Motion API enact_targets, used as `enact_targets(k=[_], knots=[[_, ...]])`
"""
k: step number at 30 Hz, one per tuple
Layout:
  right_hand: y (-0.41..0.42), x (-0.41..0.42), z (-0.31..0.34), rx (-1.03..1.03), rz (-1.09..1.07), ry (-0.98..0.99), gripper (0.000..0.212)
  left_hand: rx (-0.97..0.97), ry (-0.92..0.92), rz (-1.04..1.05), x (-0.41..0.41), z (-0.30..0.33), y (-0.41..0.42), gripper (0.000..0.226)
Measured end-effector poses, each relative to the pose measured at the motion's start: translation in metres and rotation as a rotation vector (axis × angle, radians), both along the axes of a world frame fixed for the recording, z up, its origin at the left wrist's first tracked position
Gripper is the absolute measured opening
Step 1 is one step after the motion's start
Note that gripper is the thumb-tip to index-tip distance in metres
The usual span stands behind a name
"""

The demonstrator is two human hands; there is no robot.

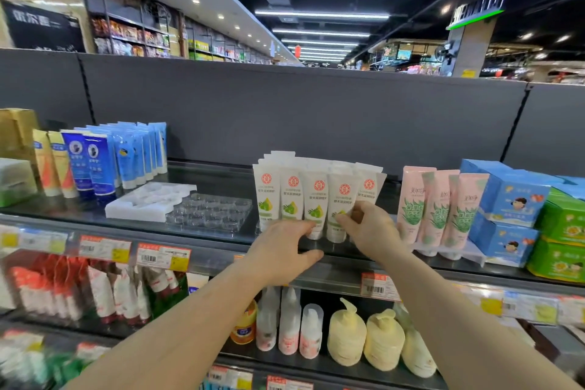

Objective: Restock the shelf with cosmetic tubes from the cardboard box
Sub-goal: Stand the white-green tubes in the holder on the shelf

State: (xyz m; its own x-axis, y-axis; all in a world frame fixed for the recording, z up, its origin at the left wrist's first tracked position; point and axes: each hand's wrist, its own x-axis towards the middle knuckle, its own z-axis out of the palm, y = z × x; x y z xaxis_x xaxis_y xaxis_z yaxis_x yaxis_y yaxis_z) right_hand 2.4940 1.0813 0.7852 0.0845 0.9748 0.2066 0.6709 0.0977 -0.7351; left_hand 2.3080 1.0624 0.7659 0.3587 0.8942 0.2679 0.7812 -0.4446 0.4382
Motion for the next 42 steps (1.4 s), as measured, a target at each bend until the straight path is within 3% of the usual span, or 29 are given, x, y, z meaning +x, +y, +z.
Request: enact_targets(k=[5,11,13,18,22,27,33,42], knots=[[-0.021,-0.008,0.000,0.141,-0.163,0.089,0.042,0.014,-0.082,0.003,-0.019,0.010,-0.013,0.055],[-0.067,-0.088,-0.003,0.257,-0.216,0.072,0.022,0.077,-0.081,0.112,-0.097,0.009,-0.050,0.053],[-0.083,-0.139,-0.010,0.264,-0.151,-0.022,0.019,0.087,-0.027,0.171,-0.145,0.002,-0.065,0.053],[-0.123,-0.300,-0.037,0.148,0.109,-0.381,0.051,0.073,0.137,0.324,-0.301,-0.018,-0.127,0.047],[-0.161,-0.436,-0.059,0.051,0.292,-0.538,0.063,0.017,0.316,0.541,-0.424,-0.033,-0.194,0.061],[-0.207,-0.580,-0.067,-0.028,0.542,-0.559,0.066,-0.047,0.430,0.740,-0.555,-0.039,-0.272,0.064],[-0.250,-0.722,-0.083,0.069,0.779,-0.610,0.067,-0.126,0.409,0.993,-0.666,-0.060,-0.353,0.065],[-0.242,-0.894,-0.125,0.081,1.027,-0.551,0.065,-0.261,0.403,1.260,-0.797,-0.088,-0.364,0.070]])
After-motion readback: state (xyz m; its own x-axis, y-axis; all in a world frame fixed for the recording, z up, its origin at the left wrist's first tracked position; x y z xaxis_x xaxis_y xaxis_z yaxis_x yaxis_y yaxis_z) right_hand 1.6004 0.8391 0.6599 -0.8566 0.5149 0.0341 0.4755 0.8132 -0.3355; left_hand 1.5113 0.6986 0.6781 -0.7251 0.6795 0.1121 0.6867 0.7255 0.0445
